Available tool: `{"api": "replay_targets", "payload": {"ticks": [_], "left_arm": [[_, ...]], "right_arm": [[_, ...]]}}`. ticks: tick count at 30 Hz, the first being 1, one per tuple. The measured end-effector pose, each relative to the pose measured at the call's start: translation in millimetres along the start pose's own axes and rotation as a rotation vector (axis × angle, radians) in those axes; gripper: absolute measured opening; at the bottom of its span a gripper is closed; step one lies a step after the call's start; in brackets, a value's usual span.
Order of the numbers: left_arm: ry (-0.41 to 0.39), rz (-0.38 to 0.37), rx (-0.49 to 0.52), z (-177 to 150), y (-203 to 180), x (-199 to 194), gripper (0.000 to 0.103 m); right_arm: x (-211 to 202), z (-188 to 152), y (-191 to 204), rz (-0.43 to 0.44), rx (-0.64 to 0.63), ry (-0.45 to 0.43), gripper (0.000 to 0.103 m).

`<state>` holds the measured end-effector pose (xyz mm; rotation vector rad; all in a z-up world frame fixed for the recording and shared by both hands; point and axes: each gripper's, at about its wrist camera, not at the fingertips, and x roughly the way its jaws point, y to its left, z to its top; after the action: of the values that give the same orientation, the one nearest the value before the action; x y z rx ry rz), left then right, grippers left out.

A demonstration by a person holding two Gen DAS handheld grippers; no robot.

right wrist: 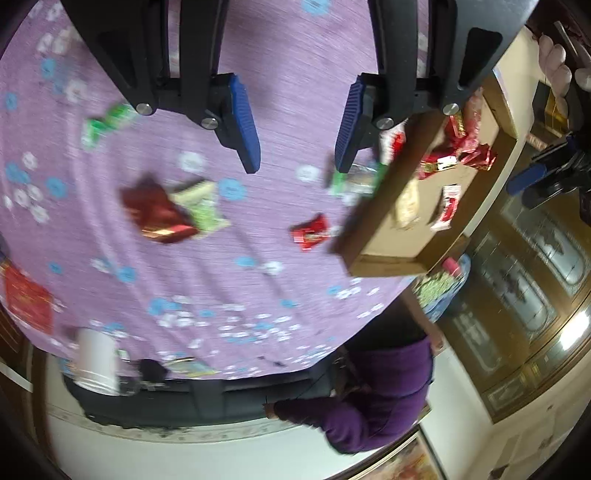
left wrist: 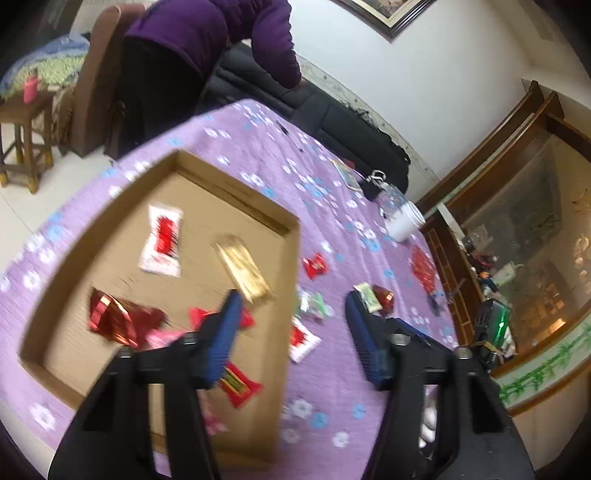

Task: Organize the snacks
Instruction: 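Withdraw both open grippers from the box toward the remaining snacks, then grasp the red foil candy with the right gripper while the left grasps a green-wrapped candy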

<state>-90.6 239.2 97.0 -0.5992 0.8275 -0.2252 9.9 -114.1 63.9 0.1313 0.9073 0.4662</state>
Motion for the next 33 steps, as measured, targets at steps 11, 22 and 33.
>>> {"api": "replay_targets", "payload": {"ticks": [11, 22, 33], "left_arm": [[0.153, -0.079, 0.071, -34.6, -44.7, 42.7, 0.060], [0.282, -0.076, 0.171, -66.0, -70.0, 76.1, 0.060], [0.315, -0.061, 0.186, -67.0, -73.5, 89.7, 0.060]], "right_arm": [[-37.3, -12.0, -102.4, -0.116, 0.212, -0.044, 0.050], [5.2, 27.6, -99.5, -0.168, 0.119, -0.043, 0.050], [66.7, 45.1, -97.2, -0.176, 0.070, 0.055, 0.042]]}}
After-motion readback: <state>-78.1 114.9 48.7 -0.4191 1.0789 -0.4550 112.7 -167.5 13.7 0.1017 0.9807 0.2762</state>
